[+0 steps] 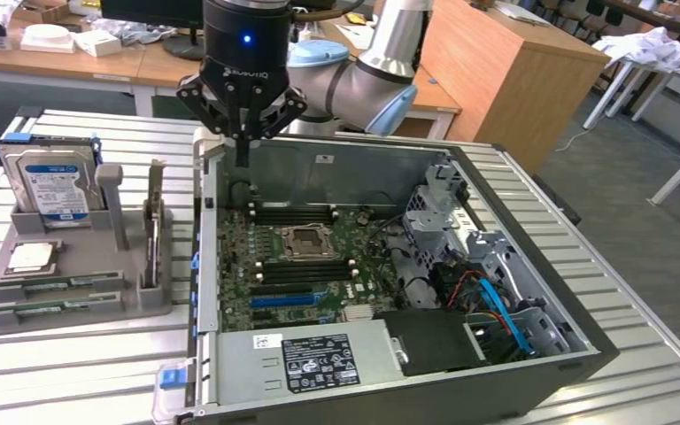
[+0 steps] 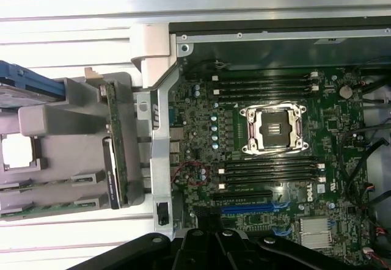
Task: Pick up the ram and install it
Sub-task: 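Reach for the ram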
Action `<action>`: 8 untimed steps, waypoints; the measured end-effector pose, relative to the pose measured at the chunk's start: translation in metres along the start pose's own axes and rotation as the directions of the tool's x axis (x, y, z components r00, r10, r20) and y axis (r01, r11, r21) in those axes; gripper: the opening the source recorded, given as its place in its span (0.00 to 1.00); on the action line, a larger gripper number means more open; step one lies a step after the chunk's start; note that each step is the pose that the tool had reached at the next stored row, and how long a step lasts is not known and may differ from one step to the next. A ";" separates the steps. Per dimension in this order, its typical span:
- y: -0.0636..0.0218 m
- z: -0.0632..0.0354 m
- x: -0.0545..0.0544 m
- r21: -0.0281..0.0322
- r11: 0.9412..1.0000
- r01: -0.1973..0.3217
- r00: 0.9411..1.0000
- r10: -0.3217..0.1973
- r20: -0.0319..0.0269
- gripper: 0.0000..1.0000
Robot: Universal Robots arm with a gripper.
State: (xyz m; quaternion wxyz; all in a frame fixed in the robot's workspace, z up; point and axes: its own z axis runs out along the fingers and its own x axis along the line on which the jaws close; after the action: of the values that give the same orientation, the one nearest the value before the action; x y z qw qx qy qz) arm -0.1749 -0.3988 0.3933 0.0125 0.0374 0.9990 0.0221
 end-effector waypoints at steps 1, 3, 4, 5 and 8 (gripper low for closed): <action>0.0000 0.0000 0.001 0.000 1.000 0.000 1.000 0.000 0.000 0.10; -0.0001 0.0000 0.002 0.000 1.000 0.000 1.000 0.000 0.000 0.10; -0.0002 -0.0001 0.002 0.000 1.000 0.000 1.000 0.000 0.000 0.10; -0.0002 -0.0001 0.003 0.000 1.000 0.000 1.000 0.000 0.000 0.10; -0.0004 -0.0001 0.005 0.000 1.000 0.000 1.000 0.000 0.000 0.10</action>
State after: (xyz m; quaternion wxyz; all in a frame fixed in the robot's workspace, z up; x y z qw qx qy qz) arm -0.1795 -0.3989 0.3933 0.0125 0.0374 0.9990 0.0221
